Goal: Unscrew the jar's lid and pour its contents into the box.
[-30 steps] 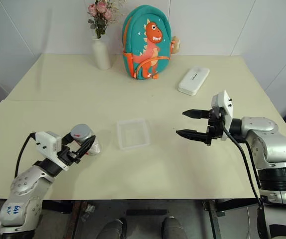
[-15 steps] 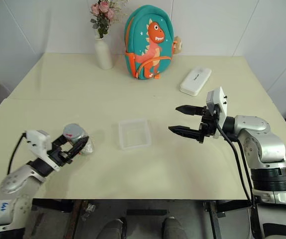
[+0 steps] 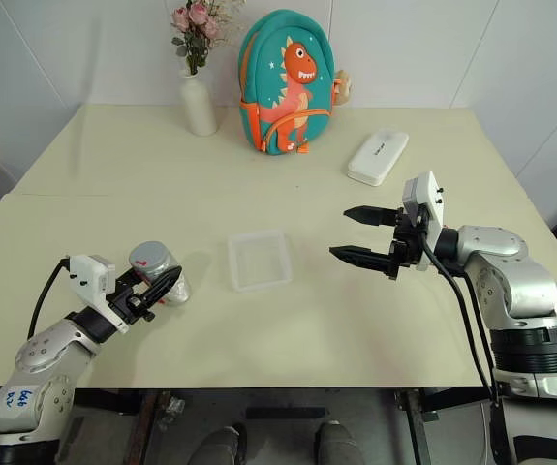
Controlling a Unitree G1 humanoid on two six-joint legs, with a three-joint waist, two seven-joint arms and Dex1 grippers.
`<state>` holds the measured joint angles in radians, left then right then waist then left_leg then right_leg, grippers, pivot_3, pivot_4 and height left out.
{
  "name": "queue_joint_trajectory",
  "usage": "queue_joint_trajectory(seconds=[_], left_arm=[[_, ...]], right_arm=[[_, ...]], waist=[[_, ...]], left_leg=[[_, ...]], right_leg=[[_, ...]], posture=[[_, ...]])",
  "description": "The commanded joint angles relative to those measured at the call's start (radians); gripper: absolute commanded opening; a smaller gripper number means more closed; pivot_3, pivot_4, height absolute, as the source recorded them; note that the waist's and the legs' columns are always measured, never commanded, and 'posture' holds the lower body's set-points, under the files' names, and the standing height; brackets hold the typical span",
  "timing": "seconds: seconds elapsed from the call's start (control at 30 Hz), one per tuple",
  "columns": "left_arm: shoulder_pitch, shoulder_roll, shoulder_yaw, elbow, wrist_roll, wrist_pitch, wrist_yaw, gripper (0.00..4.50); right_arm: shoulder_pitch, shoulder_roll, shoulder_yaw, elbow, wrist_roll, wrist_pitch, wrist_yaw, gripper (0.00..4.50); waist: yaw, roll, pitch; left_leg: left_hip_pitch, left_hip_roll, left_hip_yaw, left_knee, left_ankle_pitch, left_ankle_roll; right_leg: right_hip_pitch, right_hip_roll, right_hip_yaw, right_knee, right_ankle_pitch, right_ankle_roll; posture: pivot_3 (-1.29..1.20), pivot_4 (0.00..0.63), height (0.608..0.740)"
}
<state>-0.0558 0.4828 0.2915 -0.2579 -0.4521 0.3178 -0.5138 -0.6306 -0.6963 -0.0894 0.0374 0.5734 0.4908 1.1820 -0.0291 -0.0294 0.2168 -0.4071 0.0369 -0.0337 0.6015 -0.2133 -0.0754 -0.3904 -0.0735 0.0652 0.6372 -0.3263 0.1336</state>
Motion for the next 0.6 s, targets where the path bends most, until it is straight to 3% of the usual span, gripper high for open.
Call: queue_joint_trajectory(seconds=[0.03,0.3,0.43,0.6], left_arm=[[-0.036,0.046,0.021,-0.043,-0.052,0.022,-0.054,2.00],[-0.169,0.206,0.043,0.007,-0.184,0.051,-0.307,2.00],[-0.301,0.274,-0.036,0.109,-0.180,0.010,-0.520,2.00],[-0.477,0.268,-0.145,0.259,-0.150,-0.022,-0.690,2.00]], right_arm=[[-0.045,0.006,-0.027,-0.033,0.025,0.005,-0.022,4.50],[-0.117,0.102,-0.016,-0.121,0.087,0.095,-0.141,4.50],[-0.146,0.191,0.028,-0.233,0.126,0.179,-0.251,4.50],[-0.190,0.279,0.057,-0.323,0.155,0.258,-0.377,4.50]], waist=[[0.000,0.000,0.000],[-0.002,0.000,0.000],[-0.001,0.000,0.000],[-0.001,0.000,0.000]], left_leg=[[0.000,0.000,0.000,0.000,0.000,0.000],[0.000,0.001,0.000,-0.002,0.000,0.000],[0.000,0.001,0.000,-0.004,0.000,0.000],[-0.002,0.002,0.000,-0.004,0.000,-0.001]], right_leg=[[0.000,0.000,0.000,0.000,0.000,0.000],[-0.001,0.000,0.000,0.000,0.000,-0.001],[-0.002,0.001,0.000,0.000,-0.001,-0.001],[-0.003,0.002,-0.001,0.000,-0.001,-0.001]], posture=[[0.00,0.150,0.740],[0.00,0.150,0.740],[0.00,0.150,0.740],[0.00,0.150,0.740]])
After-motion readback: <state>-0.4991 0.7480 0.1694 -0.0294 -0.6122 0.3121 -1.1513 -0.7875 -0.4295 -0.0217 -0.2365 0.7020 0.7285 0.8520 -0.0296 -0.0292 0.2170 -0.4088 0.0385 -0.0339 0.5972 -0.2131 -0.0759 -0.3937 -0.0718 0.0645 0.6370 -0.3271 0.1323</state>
